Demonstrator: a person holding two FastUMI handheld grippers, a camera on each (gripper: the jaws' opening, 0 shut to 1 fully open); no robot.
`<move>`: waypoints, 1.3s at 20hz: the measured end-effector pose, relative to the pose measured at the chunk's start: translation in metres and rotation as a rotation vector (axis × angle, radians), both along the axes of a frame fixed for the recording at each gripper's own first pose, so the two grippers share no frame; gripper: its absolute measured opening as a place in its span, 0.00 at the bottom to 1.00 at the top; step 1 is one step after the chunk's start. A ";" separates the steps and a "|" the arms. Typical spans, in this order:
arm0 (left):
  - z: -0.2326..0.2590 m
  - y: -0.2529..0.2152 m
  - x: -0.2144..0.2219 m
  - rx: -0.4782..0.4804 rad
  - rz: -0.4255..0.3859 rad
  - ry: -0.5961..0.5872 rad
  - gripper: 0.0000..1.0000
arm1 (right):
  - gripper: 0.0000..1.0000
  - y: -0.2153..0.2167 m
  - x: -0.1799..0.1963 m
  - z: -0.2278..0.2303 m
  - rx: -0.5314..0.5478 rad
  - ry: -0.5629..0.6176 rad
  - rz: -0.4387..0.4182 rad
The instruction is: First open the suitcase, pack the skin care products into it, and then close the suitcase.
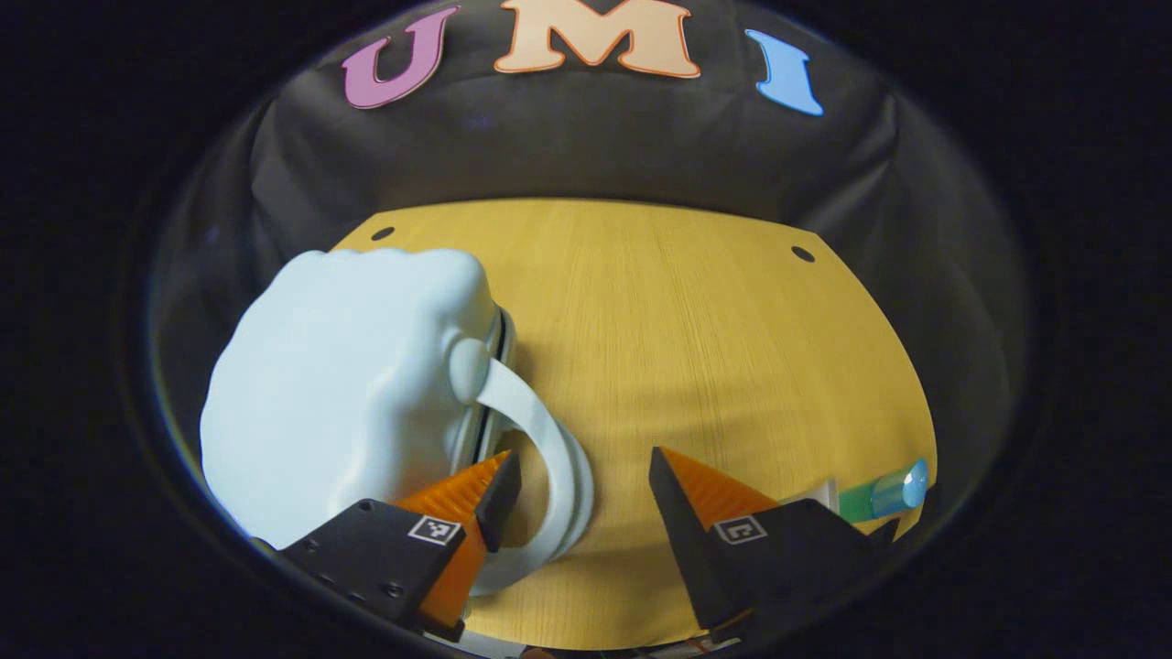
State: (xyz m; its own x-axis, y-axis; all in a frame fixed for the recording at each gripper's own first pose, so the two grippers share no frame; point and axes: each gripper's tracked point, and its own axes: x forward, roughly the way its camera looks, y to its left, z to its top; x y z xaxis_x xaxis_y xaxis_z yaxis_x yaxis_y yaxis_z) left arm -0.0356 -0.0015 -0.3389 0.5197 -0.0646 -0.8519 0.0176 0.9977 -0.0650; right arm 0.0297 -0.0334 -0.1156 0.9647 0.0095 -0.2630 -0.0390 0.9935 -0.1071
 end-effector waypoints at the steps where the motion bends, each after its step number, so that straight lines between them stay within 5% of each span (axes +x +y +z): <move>1: -0.002 -0.003 -0.003 -0.015 -0.008 0.018 0.79 | 0.99 0.002 0.000 0.000 -0.008 -0.002 0.008; 3: -0.008 0.007 -0.004 0.026 -0.006 0.032 0.60 | 0.99 0.004 -0.001 0.003 -0.019 -0.011 0.018; 4: -0.008 0.014 -0.003 0.042 -0.007 0.030 0.36 | 0.99 0.006 -0.002 0.003 -0.021 -0.014 0.022; 5: -0.010 0.016 -0.001 0.030 0.003 0.040 0.29 | 0.99 0.007 -0.002 0.004 -0.022 -0.017 0.025; 6: -0.010 0.014 -0.005 0.009 0.014 0.059 0.12 | 0.99 0.008 -0.003 0.004 -0.022 -0.020 0.029; 9: -0.002 0.012 -0.004 -0.025 0.021 0.066 0.05 | 0.99 0.013 -0.004 0.008 -0.018 -0.035 0.041; 11: 0.000 0.016 0.000 0.034 -0.002 0.038 0.00 | 0.99 0.017 -0.004 0.011 -0.013 -0.047 0.052; 19: 0.082 0.020 0.009 0.106 -0.073 -0.088 0.00 | 0.99 0.041 -0.007 0.019 0.023 -0.077 0.102; 26: 0.144 0.062 0.014 0.136 -0.056 -0.198 0.00 | 1.00 0.082 -0.008 0.020 0.065 -0.089 0.151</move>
